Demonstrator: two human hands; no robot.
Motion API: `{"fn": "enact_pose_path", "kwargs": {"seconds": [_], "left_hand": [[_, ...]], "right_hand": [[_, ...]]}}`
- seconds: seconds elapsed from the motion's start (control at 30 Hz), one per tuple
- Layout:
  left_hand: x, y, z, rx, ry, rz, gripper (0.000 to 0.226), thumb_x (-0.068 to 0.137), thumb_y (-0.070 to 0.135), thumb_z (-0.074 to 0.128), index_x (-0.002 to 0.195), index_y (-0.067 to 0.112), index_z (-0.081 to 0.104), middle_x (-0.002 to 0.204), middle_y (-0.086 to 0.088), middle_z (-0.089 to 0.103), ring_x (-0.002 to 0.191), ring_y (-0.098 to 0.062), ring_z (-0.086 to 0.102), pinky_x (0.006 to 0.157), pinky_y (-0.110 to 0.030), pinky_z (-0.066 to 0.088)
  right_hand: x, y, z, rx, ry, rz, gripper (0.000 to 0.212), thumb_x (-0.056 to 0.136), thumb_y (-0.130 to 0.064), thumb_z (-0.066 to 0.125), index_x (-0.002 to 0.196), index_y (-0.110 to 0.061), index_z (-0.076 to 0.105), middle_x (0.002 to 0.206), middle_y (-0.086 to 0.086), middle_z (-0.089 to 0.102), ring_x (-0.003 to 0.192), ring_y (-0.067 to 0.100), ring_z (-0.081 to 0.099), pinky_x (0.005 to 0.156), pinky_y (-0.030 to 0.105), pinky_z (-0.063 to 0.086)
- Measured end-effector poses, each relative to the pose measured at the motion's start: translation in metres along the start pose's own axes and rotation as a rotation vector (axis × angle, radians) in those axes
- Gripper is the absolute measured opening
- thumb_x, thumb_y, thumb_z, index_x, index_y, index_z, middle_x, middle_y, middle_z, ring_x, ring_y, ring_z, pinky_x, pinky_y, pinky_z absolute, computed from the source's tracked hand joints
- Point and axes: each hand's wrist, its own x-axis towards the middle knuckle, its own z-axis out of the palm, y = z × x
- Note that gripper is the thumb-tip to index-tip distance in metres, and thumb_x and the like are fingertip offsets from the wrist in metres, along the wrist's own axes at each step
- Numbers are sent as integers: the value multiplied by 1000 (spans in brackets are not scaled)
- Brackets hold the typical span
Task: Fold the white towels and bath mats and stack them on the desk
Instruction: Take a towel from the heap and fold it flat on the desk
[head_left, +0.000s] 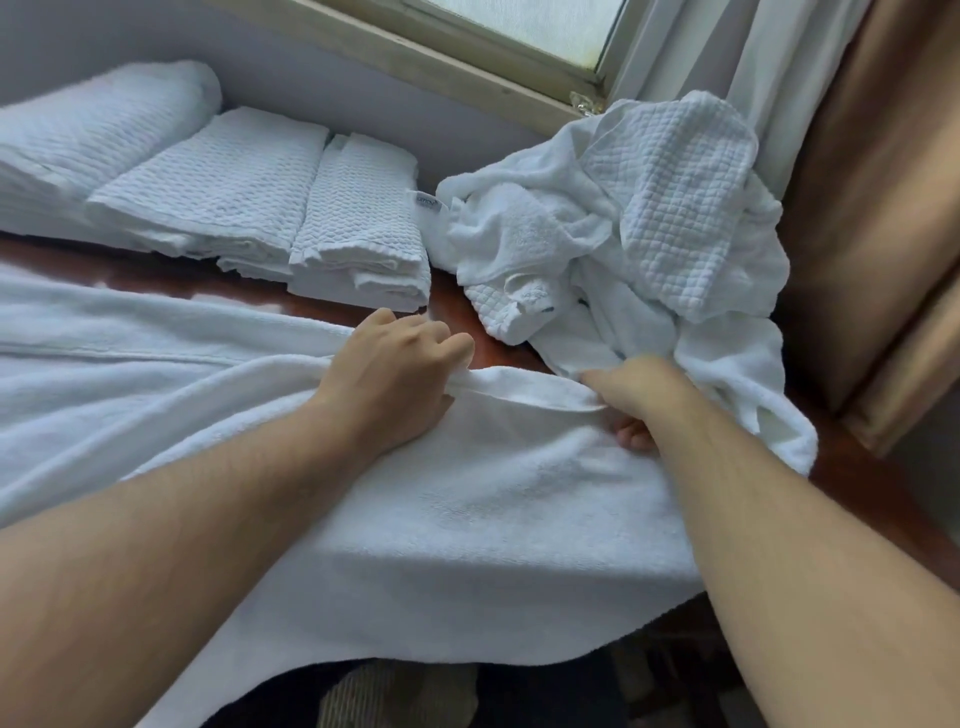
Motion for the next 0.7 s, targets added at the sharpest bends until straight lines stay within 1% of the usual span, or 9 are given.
{"fn": "enact_pose_path", "kwargs": {"seconds": [0.07,0.17,0.23,0.27,0.33,0.4,0.47,0.57,0.7], "left_hand": [[-2,-1,-1,9,3,6,22,63,15,73,83,15,64,72,-2,61,68,-30,60,64,-34,38],[-4,-2,-1,7,3,-7,20,64,16,70,84,16,65,72,-2,61,67,-30,60,64,-33,34],[-4,-3,1,6,-1,-27,19,66,18,68,84,17,65,73,-1,62,68,-31,60,64,-33,32],[-3,-3,2,-1,-8,-39,19,67,19,68,85,17,64,74,-1,63,69,-31,60,65,-33,33],[-2,-4,3,-13,-38,-72,20,70,23,67,89,17,63,79,-2,64,76,-31,62,68,-35,36],[0,-5,5,-15,-68,-91,22,73,27,64,94,18,62,82,-1,64,82,-31,63,71,-37,39],[-1,-5,5,-29,-66,-94,20,75,26,62,93,18,62,81,0,64,80,-30,62,72,-39,41],[-1,-5,4,-37,-74,-72,18,75,25,58,92,19,62,81,0,64,78,-30,62,72,-41,43],[-3,-4,2,-48,-13,1,29,75,30,41,86,18,65,79,-1,59,75,-29,58,68,-38,42]], "right_hand": [[6,-13,-4,-217,59,-63,42,87,-47,67,90,-5,64,54,15,68,56,32,72,64,44,61],[10,-20,-9,-456,11,-61,32,99,-25,51,85,0,63,78,21,75,80,36,75,83,45,61],[14,-20,-17,-424,53,-134,28,99,-11,48,73,-5,56,76,17,72,71,31,71,74,42,63],[17,-20,-22,-277,95,-168,28,98,-7,48,70,-7,53,68,15,67,57,28,67,60,38,62],[21,-13,-27,368,228,-117,26,96,-7,48,74,-2,60,54,15,65,38,24,60,38,31,51],[12,-6,-20,1023,292,-54,18,95,-15,57,87,-3,68,64,14,70,42,24,65,42,33,53],[3,5,-5,1276,170,-14,11,94,-17,63,93,-8,69,71,11,73,49,21,69,47,34,56],[-8,21,11,894,-26,19,15,89,-23,65,93,-9,67,58,7,70,47,19,69,46,29,55],[-3,6,1,168,28,-25,28,72,-37,65,76,-9,62,45,9,56,32,21,50,42,23,43]]}}
